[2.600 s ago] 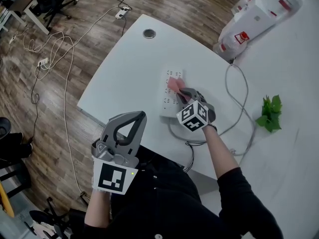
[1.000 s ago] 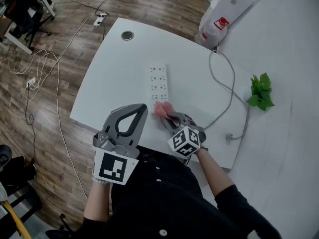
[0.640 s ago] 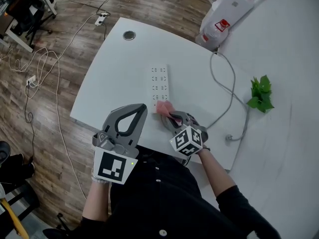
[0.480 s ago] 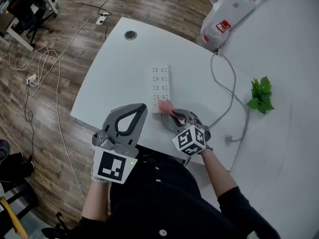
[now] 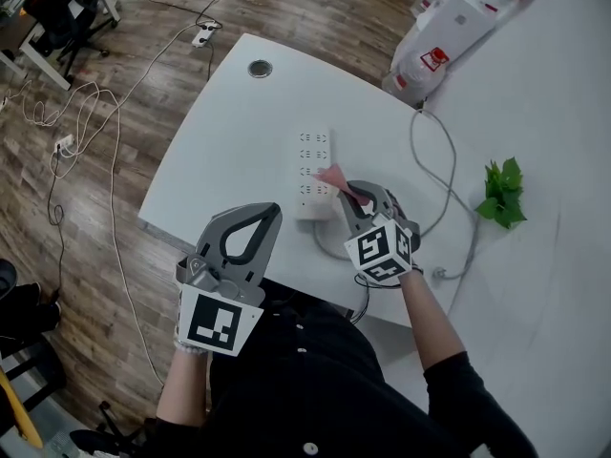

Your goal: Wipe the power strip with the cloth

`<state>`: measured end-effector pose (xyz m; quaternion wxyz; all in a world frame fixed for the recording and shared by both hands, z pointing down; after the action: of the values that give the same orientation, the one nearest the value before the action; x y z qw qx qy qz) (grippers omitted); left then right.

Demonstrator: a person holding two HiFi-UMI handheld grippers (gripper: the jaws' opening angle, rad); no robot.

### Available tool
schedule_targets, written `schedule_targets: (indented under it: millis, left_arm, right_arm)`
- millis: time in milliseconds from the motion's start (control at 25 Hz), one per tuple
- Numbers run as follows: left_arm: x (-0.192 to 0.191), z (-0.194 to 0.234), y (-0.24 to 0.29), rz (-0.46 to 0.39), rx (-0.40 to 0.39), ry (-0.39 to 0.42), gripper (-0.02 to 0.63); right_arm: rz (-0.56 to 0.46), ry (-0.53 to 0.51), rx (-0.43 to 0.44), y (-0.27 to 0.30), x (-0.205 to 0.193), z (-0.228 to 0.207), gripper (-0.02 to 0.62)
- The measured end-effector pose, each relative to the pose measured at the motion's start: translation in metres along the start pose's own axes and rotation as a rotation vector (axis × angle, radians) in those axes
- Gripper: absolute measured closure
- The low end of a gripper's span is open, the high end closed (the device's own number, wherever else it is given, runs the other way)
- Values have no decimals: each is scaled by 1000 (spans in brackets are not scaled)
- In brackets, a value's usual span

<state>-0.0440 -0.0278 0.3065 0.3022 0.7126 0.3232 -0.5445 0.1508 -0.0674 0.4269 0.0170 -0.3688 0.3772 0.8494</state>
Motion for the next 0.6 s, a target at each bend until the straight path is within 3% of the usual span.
schedule_targets:
  millis: [600]
  left_arm:
    - [-7,14,-31,52,140,-15,592]
  right_arm:
    - [-68,-136,-23,71,53,-60,543]
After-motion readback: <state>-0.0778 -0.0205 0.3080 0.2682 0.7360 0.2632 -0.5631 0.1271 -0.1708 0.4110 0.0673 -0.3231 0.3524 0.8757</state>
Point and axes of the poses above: the fingertips, and each gripper's own axes: y forward along the fingers, z to its left, x out of its top, the point moved 6 cm from there along -y, backward along the fingers, and after that the axes turned 3 degrees about -z, right-handed, at the moved point
